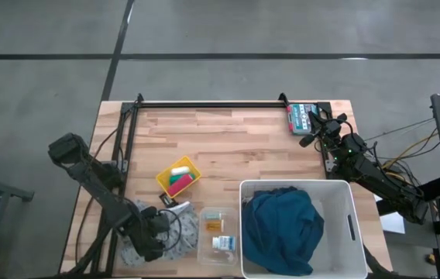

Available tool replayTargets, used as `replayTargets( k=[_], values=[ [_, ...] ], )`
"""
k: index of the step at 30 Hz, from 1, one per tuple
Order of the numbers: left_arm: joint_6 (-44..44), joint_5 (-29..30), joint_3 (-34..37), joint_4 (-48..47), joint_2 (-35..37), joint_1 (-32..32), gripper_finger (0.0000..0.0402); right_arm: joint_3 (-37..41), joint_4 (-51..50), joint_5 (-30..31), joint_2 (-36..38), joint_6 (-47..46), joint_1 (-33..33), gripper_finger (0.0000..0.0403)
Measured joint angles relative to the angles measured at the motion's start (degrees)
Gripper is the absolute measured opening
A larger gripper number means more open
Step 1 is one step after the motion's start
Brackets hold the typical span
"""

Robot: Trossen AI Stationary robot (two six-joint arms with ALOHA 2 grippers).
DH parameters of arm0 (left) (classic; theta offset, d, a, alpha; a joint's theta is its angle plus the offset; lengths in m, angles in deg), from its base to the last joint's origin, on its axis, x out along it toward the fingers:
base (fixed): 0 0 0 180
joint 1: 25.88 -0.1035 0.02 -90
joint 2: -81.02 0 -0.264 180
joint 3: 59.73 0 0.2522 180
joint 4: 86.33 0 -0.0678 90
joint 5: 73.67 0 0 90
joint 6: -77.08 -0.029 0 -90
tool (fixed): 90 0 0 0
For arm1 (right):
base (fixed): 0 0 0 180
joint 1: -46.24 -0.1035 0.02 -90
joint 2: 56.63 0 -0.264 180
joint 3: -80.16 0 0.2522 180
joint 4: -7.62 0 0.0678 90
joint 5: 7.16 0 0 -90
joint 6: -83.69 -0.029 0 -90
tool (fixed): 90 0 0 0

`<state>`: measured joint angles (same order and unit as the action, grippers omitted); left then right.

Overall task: Pick & Place Medicine items
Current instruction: Put the light blue patient gown into the white laundry bin

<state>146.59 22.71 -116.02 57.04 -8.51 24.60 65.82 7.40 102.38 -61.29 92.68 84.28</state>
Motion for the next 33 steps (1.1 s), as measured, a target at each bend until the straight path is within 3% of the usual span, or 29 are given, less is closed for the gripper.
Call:
replayTargets(
  k=[23, 33],
  values=[
    [0.0, 0.3, 1.1, 1.7, -1.2, 0.0, 0.0315, 0.0, 0.0, 0.0, 0.0, 0.0, 0.0, 0.0008],
    [-0.5, 0.0, 1.1, 2.5, -1.2, 0.0, 0.0246, 0.0, 0.0, 0.0, 0.0, 0.0, 0.0, 0.0008]
  ],
)
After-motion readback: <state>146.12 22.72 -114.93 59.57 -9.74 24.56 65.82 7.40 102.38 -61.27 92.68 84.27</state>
